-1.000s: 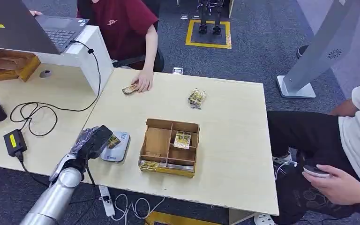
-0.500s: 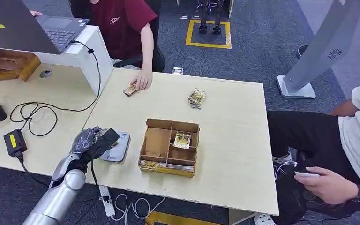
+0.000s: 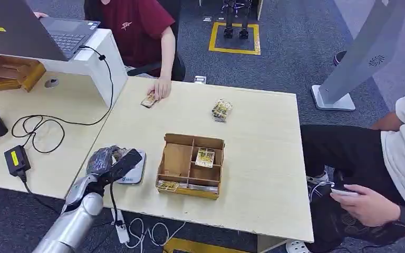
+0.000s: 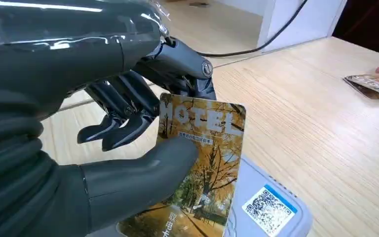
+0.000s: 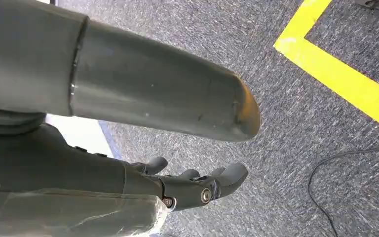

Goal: Pass the card to the sensor for recognition and then transmit it.

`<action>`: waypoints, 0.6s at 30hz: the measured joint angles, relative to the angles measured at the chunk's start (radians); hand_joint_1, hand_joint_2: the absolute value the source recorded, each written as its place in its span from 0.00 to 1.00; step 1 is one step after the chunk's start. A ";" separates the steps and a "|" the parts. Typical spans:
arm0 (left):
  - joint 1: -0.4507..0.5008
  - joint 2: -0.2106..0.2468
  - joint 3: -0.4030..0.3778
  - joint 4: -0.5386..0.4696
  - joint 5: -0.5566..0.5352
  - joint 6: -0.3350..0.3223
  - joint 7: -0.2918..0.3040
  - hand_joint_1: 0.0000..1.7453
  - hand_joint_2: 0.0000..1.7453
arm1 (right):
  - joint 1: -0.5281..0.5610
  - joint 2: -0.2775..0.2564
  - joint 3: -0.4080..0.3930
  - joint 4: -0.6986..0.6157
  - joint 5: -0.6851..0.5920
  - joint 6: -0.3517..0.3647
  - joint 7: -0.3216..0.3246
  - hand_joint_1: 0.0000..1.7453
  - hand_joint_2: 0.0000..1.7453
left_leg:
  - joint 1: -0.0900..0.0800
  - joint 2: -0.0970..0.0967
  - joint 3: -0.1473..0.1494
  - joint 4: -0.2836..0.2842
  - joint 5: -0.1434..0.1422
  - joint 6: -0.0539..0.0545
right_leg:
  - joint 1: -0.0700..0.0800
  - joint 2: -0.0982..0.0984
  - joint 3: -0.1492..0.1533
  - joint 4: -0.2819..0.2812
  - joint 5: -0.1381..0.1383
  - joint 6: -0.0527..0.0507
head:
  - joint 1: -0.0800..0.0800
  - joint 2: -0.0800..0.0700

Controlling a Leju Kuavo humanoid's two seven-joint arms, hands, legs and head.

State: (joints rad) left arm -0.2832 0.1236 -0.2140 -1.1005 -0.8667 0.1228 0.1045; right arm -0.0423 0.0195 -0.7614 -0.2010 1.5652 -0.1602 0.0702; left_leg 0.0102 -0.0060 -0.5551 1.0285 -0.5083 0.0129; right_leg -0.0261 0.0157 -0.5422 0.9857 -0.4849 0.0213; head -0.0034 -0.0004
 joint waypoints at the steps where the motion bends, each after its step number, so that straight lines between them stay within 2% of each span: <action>1: 0.000 -0.003 0.000 0.002 -0.002 0.000 -0.002 1.00 1.00 | 0.000 0.000 0.000 0.000 0.000 0.000 0.000 0.00 0.00 | 0.000 0.000 0.000 0.000 0.000 0.000 | 0.000 0.000 0.000 0.000 0.000 0.000 | 0.000 0.000; 5: 0.000 -0.013 0.000 0.004 0.019 0.001 -0.033 1.00 1.00 | 0.000 0.000 0.000 0.000 0.003 0.000 0.000 0.00 0.00 | 0.000 0.000 0.000 0.000 0.000 0.000 | 0.000 0.000 0.000 0.000 0.000 0.000 | 0.000 0.000; 8: 0.001 -0.025 0.001 -0.001 0.142 0.020 -0.133 1.00 1.00 | 0.000 0.000 0.000 0.000 0.003 -0.001 -0.001 0.00 0.00 | 0.000 0.000 0.000 0.000 0.000 0.000 | 0.000 0.000 0.000 0.000 0.000 0.000 | 0.000 0.000; 10: 0.009 -0.044 0.018 -0.029 0.278 0.066 -0.211 1.00 1.00 | 0.000 0.000 0.000 0.000 0.004 -0.003 -0.004 0.00 0.00 | 0.000 0.000 0.000 0.000 0.000 0.000 | 0.000 0.000 0.000 0.000 0.000 0.000 | 0.000 0.000; 13: 0.006 -0.071 0.045 -0.075 0.406 0.127 -0.258 1.00 1.00 | -0.001 0.000 0.000 0.000 0.004 -0.008 -0.004 0.00 0.00 | 0.000 0.000 0.000 0.000 0.000 0.000 | 0.000 0.000 0.000 0.000 0.000 0.000 | 0.000 0.000; 18: -0.021 -0.092 0.080 -0.122 0.493 0.242 -0.309 1.00 1.00 | -0.003 0.000 0.009 0.000 0.004 -0.011 -0.004 0.00 0.00 | 0.000 0.000 0.000 0.000 0.000 0.000 | 0.000 0.000 0.000 0.000 0.000 0.000 | 0.000 0.000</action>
State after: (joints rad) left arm -0.3040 0.0313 -0.1339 -1.2223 -0.3742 0.3652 -0.2041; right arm -0.0449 0.0195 -0.7526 -0.2010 1.5694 -0.1717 0.0664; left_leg 0.0103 -0.0064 -0.5553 1.0285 -0.5082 0.0129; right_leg -0.0259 0.0153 -0.5423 0.9858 -0.4848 0.0213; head -0.0034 -0.0004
